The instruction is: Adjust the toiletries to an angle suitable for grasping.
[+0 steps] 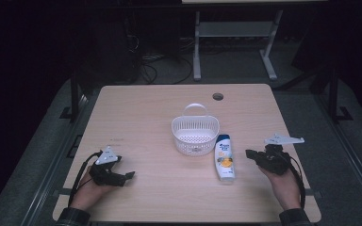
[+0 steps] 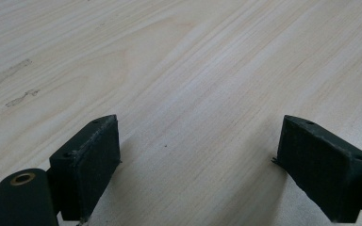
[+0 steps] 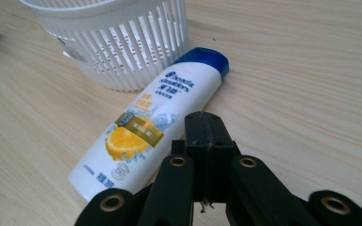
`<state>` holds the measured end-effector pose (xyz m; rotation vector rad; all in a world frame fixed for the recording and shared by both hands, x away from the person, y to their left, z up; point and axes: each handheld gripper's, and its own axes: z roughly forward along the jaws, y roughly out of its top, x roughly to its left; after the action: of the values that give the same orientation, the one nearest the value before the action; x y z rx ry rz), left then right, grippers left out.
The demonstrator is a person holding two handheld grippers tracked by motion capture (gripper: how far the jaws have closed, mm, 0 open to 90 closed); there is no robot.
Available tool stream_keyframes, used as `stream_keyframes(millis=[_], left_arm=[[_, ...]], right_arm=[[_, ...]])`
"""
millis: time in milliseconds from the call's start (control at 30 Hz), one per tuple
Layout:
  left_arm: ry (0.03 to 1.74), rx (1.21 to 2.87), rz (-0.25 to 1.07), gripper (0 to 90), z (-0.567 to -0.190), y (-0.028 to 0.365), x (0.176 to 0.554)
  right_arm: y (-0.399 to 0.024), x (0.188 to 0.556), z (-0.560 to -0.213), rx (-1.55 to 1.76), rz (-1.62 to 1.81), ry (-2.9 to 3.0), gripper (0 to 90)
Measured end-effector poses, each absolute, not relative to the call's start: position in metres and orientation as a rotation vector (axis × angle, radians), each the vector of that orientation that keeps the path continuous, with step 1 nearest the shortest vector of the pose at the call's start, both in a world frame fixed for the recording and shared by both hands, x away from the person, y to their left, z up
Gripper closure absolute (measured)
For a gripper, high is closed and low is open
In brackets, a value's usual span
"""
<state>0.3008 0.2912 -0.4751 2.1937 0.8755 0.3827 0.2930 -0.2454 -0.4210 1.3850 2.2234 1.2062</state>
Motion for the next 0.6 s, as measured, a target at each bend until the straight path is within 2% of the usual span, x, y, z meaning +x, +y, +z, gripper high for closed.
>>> stream_keyframes(millis=[600], left_arm=[[0.874, 2.195, 0.383, 13.0, -0.475, 0.291, 0.302]], right_arm=[[-0.215, 0.311, -0.418, 1.312, 1.25, 2.305, 89.6]])
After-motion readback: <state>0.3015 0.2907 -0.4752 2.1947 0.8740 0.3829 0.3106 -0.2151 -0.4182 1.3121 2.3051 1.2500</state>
